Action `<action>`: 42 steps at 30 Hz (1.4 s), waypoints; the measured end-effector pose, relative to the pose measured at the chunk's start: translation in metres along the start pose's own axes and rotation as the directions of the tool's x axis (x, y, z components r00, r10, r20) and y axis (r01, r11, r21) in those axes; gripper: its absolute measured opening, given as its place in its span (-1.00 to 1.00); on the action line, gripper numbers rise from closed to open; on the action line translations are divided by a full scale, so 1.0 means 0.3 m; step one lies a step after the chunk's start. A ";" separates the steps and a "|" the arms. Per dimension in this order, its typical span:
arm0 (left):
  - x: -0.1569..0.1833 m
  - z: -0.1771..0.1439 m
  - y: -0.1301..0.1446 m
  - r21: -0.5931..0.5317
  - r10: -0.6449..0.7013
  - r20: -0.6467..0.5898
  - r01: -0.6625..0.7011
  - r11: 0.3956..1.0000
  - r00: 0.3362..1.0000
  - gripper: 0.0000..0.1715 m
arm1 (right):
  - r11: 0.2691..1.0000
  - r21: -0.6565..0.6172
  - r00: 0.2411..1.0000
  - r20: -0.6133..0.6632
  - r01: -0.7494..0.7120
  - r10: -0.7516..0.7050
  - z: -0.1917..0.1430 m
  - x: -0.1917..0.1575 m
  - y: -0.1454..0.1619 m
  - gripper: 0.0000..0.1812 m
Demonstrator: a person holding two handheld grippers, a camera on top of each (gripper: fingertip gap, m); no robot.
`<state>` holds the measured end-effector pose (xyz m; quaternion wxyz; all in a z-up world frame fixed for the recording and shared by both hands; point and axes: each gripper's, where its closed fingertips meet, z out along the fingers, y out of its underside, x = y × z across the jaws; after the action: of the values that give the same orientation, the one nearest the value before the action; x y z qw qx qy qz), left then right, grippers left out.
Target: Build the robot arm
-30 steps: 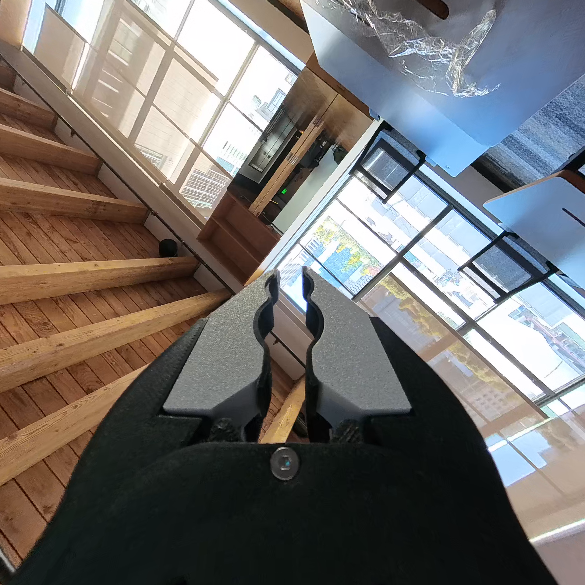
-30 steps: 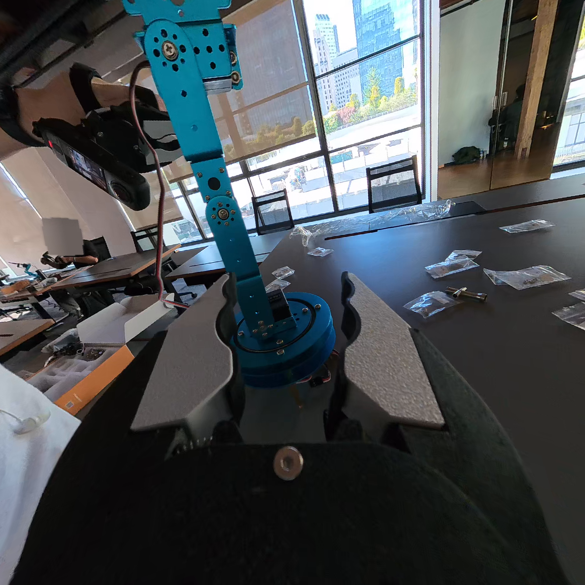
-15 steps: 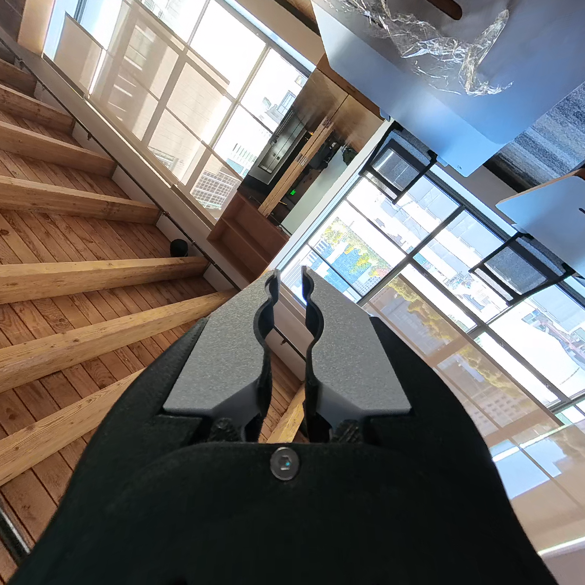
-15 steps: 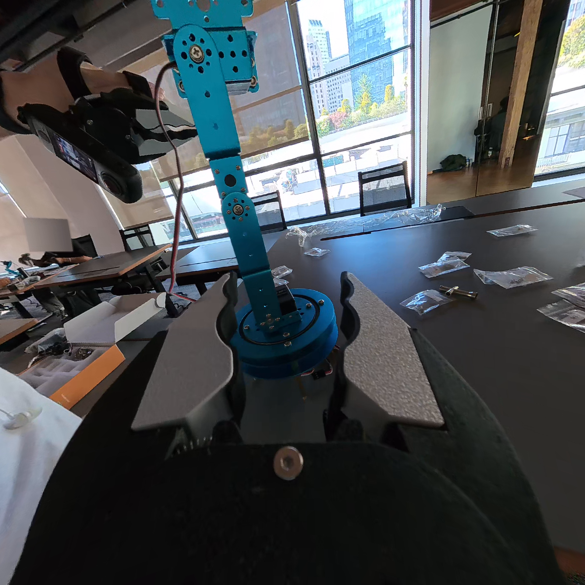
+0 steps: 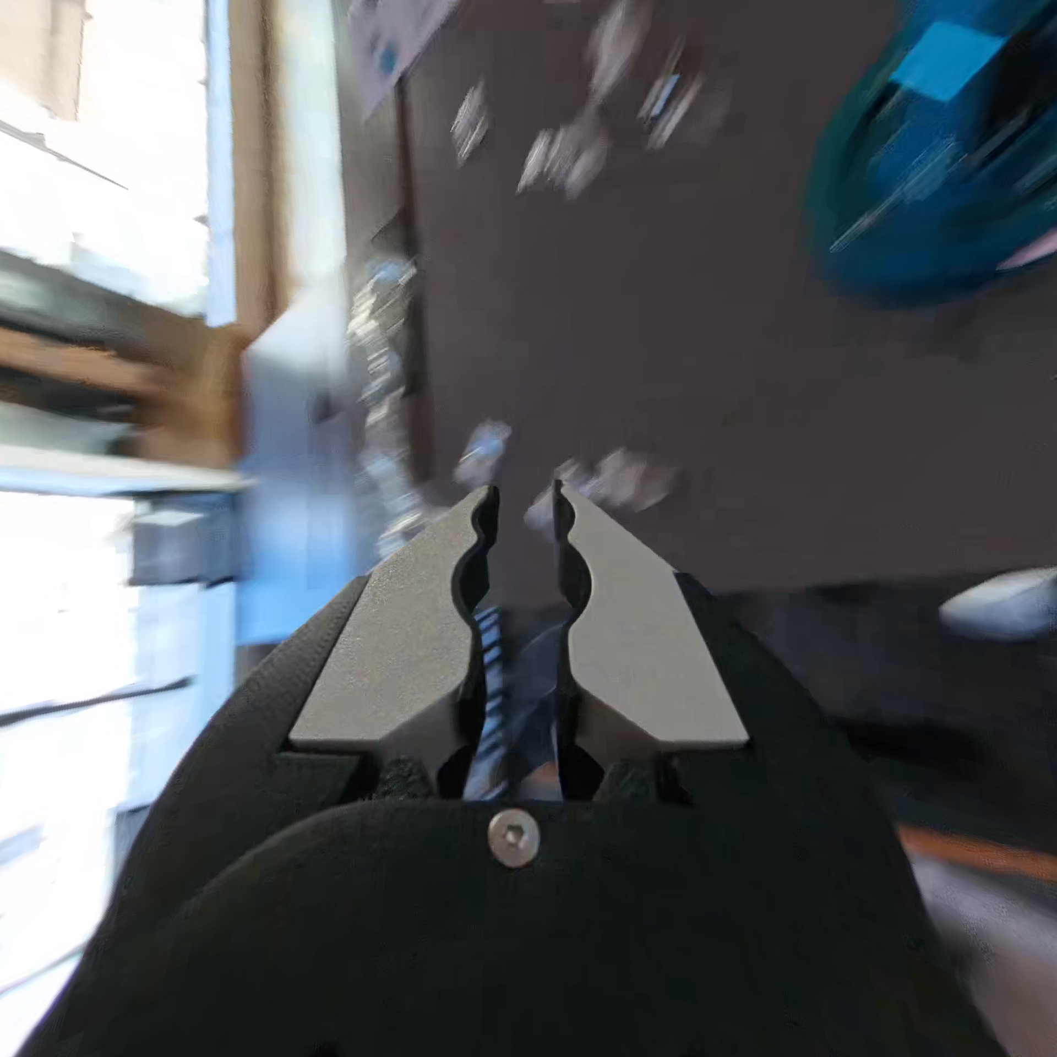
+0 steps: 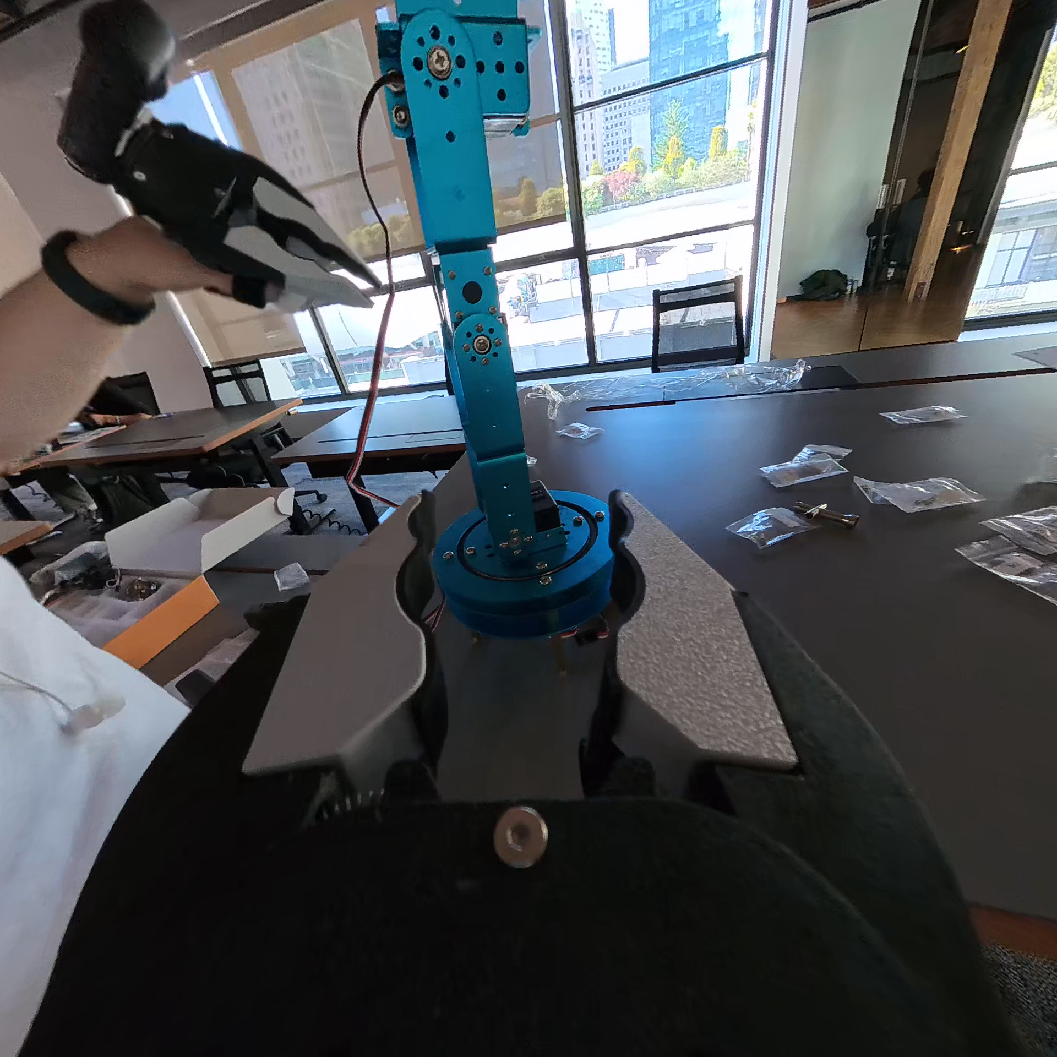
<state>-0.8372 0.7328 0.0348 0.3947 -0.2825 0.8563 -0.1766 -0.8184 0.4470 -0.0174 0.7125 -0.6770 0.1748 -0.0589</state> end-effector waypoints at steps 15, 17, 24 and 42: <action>0.271 -0.120 -0.465 0.552 -0.447 -0.534 0.697 0.458 0.717 -0.77 | 0.977 0.188 0.897 0.408 0.101 -0.172 0.152 -0.024 -0.303 -0.42; 0.248 -0.127 -0.509 0.584 -0.508 -0.473 0.688 0.431 0.720 -0.77 | 0.971 0.226 0.851 0.493 0.076 -0.182 0.160 -0.020 -0.348 -0.44; 0.195 -0.120 -0.593 0.652 -0.731 -0.090 0.595 0.470 0.676 -0.52 | 0.984 0.175 0.620 0.775 -0.016 -0.127 0.214 -0.002 -0.408 -0.48; 0.205 -0.077 -0.710 0.582 -0.733 0.311 0.488 0.650 0.605 -0.54 | 0.989 0.131 0.302 0.948 -0.067 -0.105 0.263 -0.048 -0.423 -0.53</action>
<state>-0.8143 0.5305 0.1256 0.5757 -0.5052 0.4962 -0.4087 -0.7866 0.5163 0.1119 0.7242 -0.5291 -0.2927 0.3315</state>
